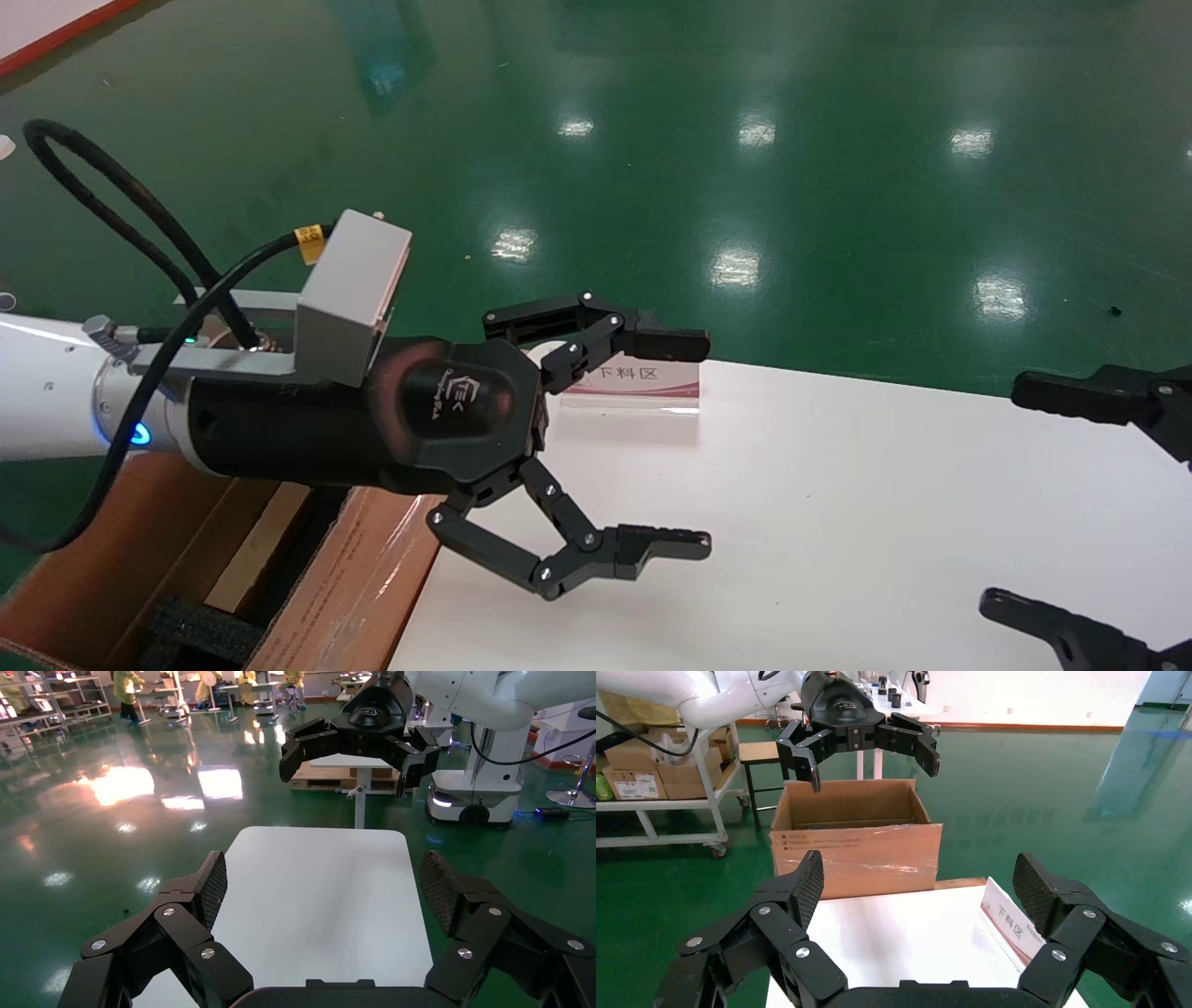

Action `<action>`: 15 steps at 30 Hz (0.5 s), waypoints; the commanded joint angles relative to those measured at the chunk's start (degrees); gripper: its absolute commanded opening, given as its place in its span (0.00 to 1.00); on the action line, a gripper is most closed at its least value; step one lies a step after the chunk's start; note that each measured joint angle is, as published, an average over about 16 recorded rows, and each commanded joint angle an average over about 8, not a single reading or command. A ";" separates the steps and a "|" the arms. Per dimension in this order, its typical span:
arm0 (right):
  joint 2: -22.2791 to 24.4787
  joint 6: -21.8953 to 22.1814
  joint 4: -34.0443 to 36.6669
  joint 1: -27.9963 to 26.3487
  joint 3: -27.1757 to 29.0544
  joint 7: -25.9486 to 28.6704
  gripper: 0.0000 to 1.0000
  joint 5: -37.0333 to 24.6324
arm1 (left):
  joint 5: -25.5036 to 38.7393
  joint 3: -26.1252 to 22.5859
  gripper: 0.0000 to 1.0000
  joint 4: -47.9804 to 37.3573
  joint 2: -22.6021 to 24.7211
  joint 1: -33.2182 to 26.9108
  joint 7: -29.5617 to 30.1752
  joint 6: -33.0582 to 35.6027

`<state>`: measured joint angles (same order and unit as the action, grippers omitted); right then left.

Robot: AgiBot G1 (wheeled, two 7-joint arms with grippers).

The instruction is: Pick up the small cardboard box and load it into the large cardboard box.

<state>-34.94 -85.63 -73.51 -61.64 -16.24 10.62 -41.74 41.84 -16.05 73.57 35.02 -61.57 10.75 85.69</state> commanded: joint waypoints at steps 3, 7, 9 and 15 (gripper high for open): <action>0.00 0.01 0.01 0.01 0.00 0.00 1.00 -0.01 | 0.00 -0.10 1.00 0.00 0.00 -0.05 0.00 -0.01; 0.00 0.01 0.01 0.00 -0.01 0.00 1.00 -0.01 | 0.01 -0.09 1.00 0.00 -0.01 -0.05 0.00 -0.02; 0.00 0.01 0.01 0.00 -0.01 0.00 1.00 0.00 | 0.01 -0.08 1.00 0.00 -0.01 -0.05 0.00 -0.02; 0.00 0.01 0.01 0.01 -0.01 0.00 1.00 0.02 | 0.01 -0.05 1.00 0.00 -0.01 -0.05 0.00 -0.02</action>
<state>-34.94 -85.61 -73.50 -61.63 -16.25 10.62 -41.72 41.85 -16.10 73.57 35.01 -61.61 10.75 85.68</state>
